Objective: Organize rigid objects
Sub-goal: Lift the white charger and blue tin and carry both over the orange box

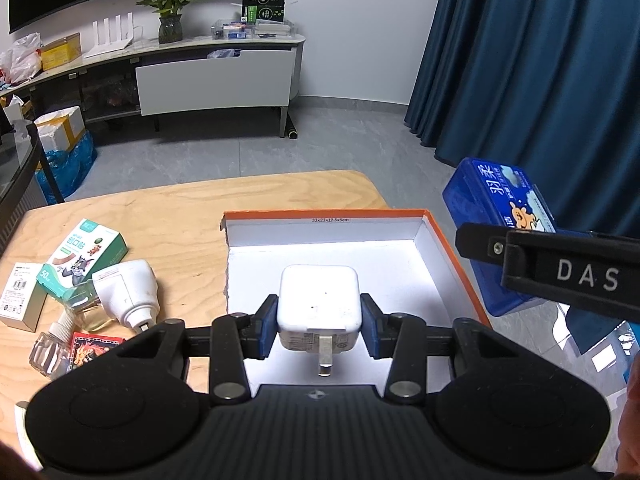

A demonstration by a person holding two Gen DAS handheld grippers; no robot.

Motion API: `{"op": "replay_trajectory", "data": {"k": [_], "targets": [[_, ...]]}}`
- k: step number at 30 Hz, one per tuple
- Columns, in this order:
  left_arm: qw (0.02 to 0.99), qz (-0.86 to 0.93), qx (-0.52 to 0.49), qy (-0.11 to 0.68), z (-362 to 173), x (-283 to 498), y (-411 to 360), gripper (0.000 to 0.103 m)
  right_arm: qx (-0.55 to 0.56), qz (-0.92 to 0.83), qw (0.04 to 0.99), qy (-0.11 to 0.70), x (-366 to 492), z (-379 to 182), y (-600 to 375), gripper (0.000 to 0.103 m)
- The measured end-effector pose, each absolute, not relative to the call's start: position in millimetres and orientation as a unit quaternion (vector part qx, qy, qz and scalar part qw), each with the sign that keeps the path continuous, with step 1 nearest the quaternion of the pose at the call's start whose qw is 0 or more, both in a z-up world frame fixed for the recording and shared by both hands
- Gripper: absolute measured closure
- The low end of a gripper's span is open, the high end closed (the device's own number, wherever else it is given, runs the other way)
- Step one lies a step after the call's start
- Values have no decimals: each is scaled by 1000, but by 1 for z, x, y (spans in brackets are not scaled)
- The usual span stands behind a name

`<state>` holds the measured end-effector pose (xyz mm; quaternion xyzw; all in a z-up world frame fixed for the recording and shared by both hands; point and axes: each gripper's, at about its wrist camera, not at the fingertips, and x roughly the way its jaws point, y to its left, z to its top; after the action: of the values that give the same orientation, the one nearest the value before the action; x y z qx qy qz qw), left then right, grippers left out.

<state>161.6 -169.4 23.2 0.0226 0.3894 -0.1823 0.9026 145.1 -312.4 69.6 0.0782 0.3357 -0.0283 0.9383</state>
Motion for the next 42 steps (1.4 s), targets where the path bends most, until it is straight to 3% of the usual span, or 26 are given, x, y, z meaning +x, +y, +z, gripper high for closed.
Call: {"op": "replay_trajectory", "data": {"k": [42], "targets": [[899, -187, 29, 394, 20, 161, -181, 60, 72, -34, 933, 351, 155, 58, -309, 28]]}}
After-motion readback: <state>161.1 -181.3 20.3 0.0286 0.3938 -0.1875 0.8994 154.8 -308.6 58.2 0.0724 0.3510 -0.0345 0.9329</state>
